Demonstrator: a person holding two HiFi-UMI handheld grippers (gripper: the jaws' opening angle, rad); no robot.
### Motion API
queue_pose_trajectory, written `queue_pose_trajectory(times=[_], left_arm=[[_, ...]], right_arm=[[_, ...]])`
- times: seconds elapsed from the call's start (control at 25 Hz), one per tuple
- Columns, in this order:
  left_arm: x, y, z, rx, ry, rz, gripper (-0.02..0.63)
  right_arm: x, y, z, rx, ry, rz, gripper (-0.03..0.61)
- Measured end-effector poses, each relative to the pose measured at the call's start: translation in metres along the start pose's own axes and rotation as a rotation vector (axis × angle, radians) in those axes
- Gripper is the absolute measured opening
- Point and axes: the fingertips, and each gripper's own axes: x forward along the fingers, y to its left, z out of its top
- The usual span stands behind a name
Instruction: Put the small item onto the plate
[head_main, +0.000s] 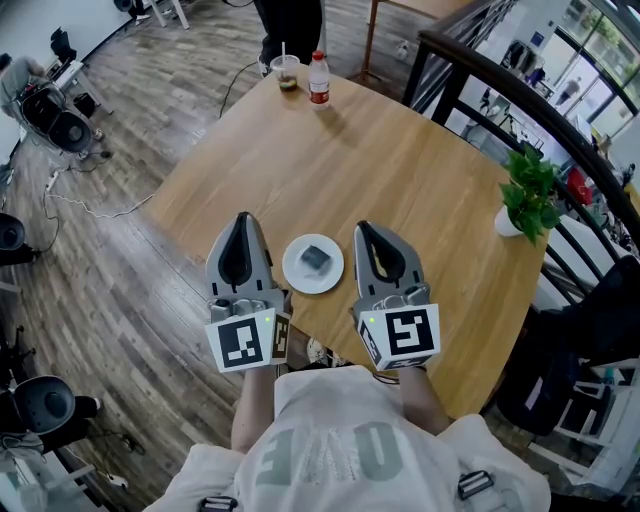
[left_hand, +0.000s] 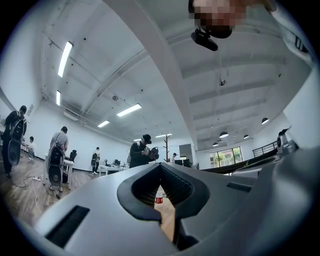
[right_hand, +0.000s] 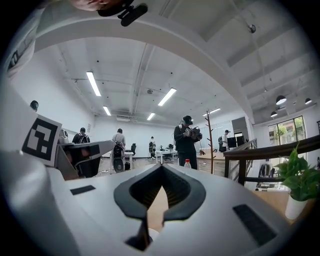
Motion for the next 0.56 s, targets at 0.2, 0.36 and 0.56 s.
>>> queue_pose_trajectory(times=[0.2, 0.36, 0.56], left_arm=[[-0.001, -0.0013, -0.0007, -0.01, 0.0, -0.005, 0.009], [0.001, -0.004, 0.002, -0.011, -0.006, -0.012, 0.009], [0.0011, -0.0082, -0.0004, -0.01, -0.004, -0.023, 0.009]], right_arm=[[-0.0031, 0.0021, -0.0013, -0.024, 0.001, 0.004, 0.018], [-0.0038, 0.0004, 0.0002, -0.028, -0.003, 0.0, 0.018], [-0.0044, -0.001, -0.001, -0.033, -0.003, -0.006, 0.018]])
